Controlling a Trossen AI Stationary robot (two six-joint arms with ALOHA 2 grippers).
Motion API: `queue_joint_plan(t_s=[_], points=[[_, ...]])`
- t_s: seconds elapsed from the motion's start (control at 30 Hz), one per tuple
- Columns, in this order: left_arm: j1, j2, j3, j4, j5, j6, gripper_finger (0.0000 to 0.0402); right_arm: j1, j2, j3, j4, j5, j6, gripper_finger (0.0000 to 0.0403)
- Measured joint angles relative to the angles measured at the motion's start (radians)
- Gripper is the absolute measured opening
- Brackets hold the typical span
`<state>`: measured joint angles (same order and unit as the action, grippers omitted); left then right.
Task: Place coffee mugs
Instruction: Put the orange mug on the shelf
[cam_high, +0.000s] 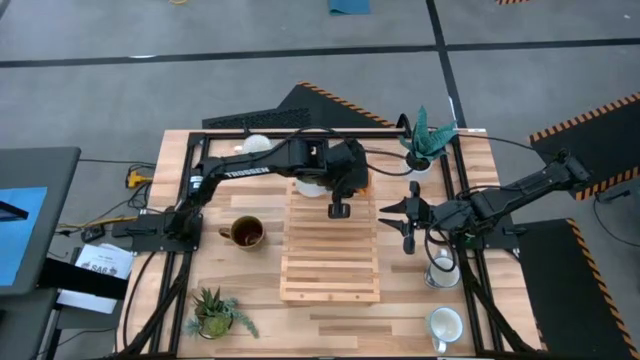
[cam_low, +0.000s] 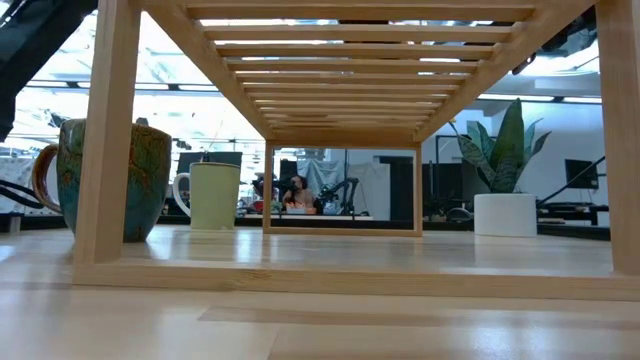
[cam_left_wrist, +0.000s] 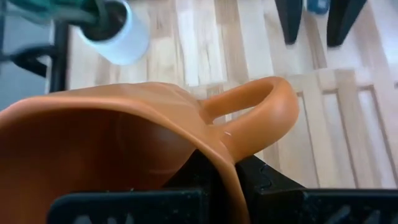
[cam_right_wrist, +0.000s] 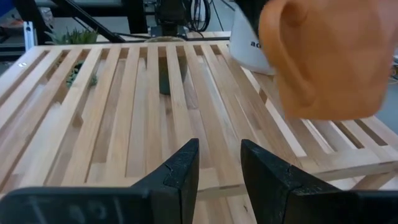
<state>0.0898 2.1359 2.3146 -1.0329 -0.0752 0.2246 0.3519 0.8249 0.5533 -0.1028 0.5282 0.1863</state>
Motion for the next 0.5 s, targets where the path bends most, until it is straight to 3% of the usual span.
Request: queue_joint_plan(t_s=[0.27, 0.5], points=[[0.0, 0.011, 0.0, -0.019, -0.025, -0.001, 0.0009, -0.001, 0.0, 0.0, 0.004, 0.0, 0.0, 0.0143], [0.0, 0.011, 0.0, -0.028, -0.05, -0.001, 0.0037, -0.001, 0.0, 0.0, 0.005, 0.0, -0.001, 0.0143]])
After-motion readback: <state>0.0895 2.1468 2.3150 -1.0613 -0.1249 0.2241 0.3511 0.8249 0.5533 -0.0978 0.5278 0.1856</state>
